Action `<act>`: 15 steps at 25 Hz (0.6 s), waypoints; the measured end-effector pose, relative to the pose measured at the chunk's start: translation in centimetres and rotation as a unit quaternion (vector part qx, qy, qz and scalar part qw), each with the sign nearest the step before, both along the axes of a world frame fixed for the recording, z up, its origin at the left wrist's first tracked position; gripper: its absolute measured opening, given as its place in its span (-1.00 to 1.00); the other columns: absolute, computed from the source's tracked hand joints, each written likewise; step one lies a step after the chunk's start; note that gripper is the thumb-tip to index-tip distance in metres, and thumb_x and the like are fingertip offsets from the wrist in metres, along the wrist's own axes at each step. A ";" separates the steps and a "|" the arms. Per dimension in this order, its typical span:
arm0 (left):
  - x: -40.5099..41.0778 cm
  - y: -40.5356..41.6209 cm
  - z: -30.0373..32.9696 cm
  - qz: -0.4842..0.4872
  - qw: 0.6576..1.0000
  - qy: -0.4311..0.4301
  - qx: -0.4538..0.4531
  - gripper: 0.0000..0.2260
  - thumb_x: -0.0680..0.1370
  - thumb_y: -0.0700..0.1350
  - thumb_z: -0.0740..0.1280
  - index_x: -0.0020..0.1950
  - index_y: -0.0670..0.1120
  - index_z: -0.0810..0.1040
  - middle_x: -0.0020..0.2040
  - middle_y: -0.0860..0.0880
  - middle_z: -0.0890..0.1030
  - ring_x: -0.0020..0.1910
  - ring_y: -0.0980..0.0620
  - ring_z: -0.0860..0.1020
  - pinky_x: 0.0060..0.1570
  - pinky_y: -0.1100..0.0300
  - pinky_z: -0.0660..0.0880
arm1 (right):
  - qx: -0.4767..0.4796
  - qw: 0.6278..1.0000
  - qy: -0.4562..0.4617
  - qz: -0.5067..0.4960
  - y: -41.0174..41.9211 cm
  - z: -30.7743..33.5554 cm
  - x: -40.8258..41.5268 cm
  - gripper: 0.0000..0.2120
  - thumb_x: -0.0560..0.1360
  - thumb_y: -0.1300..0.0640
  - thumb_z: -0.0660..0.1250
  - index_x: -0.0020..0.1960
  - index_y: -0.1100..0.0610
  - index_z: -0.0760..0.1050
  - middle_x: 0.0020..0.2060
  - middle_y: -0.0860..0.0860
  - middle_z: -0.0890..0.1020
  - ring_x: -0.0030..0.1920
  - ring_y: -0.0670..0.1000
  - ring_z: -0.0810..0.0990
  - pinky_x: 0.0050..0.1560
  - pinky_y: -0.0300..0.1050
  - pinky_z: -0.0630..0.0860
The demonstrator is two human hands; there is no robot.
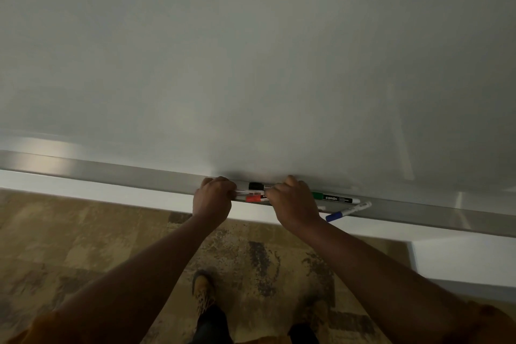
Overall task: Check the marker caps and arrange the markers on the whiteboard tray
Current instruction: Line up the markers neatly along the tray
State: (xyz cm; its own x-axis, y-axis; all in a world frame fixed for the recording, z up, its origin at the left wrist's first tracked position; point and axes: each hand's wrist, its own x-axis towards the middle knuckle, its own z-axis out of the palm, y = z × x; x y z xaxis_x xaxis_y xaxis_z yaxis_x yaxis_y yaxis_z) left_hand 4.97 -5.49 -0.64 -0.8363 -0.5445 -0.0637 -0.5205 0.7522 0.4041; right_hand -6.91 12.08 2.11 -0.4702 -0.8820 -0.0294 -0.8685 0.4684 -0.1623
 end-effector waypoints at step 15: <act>-0.4 -1.4 -0.2 -0.136 0.988 0.042 0.065 -0.82 0.42 -0.34 0.39 -0.18 -0.06 0.66 -0.27 0.01 0.65 -0.27 -0.04 0.58 -0.24 0.12 0.51 | -0.055 0.997 -0.052 0.034 -2.7 -2.9 1.6 -0.82 0.34 0.28 0.27 -0.16 0.12 0.61 -0.32 0.06 0.60 -0.28 0.16 0.53 -0.32 -0.04 0.47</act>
State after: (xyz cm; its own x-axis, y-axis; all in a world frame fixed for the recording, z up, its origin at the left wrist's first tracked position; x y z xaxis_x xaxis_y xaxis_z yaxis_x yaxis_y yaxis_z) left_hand 4.60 -6.84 -0.82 -0.9556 -0.2915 -0.0427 -0.2676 0.7984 0.5393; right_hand -5.33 9.35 -0.74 -0.4093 -0.9121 0.0240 -0.8732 0.3839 -0.3003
